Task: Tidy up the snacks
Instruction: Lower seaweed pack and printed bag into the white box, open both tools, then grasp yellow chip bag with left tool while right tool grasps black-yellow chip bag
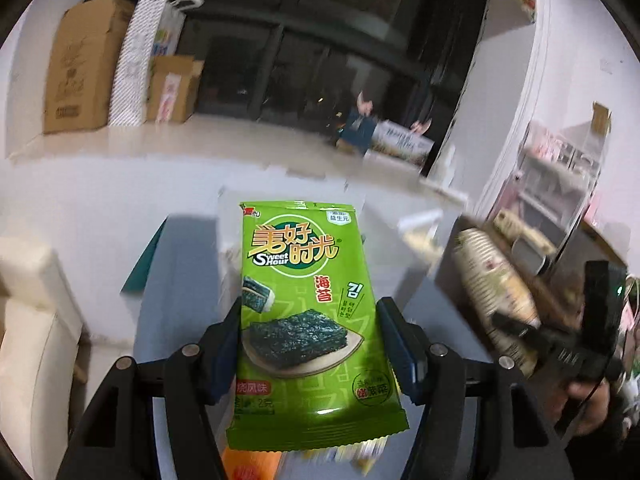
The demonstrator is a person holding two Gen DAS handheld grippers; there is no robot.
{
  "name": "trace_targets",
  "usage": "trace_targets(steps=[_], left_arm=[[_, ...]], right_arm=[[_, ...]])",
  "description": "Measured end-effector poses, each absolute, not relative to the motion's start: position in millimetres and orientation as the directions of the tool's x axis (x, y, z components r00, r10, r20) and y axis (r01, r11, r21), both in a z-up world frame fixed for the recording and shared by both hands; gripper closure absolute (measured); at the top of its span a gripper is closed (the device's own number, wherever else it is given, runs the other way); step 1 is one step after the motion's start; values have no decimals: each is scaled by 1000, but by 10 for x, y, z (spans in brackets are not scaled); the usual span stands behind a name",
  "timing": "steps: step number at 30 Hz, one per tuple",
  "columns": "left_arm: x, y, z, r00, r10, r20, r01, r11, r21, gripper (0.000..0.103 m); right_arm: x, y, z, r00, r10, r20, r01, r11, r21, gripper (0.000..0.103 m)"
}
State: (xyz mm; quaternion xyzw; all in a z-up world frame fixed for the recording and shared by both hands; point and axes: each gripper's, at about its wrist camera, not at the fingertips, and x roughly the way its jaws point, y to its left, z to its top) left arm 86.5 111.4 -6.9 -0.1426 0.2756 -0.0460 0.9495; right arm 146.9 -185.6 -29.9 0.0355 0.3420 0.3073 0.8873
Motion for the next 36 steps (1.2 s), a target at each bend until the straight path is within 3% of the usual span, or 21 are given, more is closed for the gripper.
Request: trace_targets(steps=[4,10,12,13,14,15,16,26,32,36], left_arm=[[1496,1043,117,849,-163,-502,10,956,-294,35],[2359,942,95,817,-143,-559,-8,966,-258,34],[2570,926,47,798,-124,-589,-30,969,-245,25],[2646,902,6,785,-91,-613,-59,974,-220,15],[2717,887,-39,765,-60,-642,-84,978,-191,0],[2761,870,-82,753,-39,-657,-100,980,-173,0],[2762,872,-113,751,-48,-658,-96,979,-180,0],[2343,916,-108,769,-93,-632,-50,978,-205,0],[1600,799,-68,803,-141,-579,22,978,-208,0],[1060,703,-208,808,-176,-562,34,967,-253,0]], right_arm=[[1932,-1444,-168,563,581,-587,-546,795,264,65],[2784,-1007,-142,551,539,-638,-518,819,245,65],[3035,-927,-185,530,528,-664,-510,824,249,65],[3128,-906,-195,539,510,-670,-496,836,236,62],[3196,-902,-206,564,480,-671,-476,854,211,45],[3262,-908,-228,582,463,-669,-468,863,190,28],[3313,-926,-241,581,460,-671,-465,865,190,0],[3059,-1268,-99,607,513,-607,-473,847,242,0],[2337,-1534,-136,601,582,-548,-551,798,244,0],[1873,-1687,-361,590,578,-564,-560,796,230,0]])
